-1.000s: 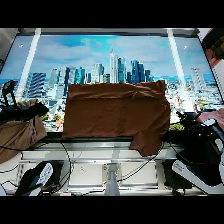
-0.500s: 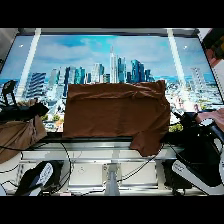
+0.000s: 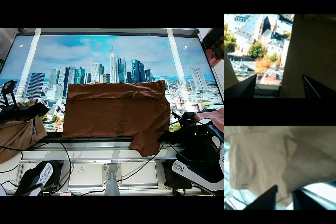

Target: Fold the clothes and pants, and hang the long-sleeved shirts on hangers.

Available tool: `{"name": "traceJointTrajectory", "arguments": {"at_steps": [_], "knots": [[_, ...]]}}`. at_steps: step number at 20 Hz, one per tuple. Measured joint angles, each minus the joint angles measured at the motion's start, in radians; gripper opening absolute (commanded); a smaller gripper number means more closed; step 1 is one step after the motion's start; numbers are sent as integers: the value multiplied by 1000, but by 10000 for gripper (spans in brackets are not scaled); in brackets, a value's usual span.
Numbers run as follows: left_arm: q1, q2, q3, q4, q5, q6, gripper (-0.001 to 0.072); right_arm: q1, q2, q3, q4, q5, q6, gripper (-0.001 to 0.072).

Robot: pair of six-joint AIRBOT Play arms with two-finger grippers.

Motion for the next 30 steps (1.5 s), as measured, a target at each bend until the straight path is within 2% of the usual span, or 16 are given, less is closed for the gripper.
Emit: {"name": "traceJointTrajectory", "arguments": {"at_steps": [1, 10, 13, 17, 22, 30], "knots": [[0, 0, 0, 0, 0, 0, 617, 1, -3, 0, 2, -10, 0, 14], [0, 0, 0, 0, 0, 0, 617, 3, 56, 93, 22, -21, 18, 11], [0, 0, 0, -2, 0, 0, 616, 3, 165, 97, 42, -56, 82, 11], [0, 0, -24, -8, -9, 0, 617, 3, 337, 61, 160, -82, 181, 12], [0, 3, -189, -93, -38, 3, 617, 3, 485, 43, 235, -96, 228, 12], [0, 22, -438, -205, 9, 23, 617, 3, 526, 39, 253, -105, 241, 12]]}}
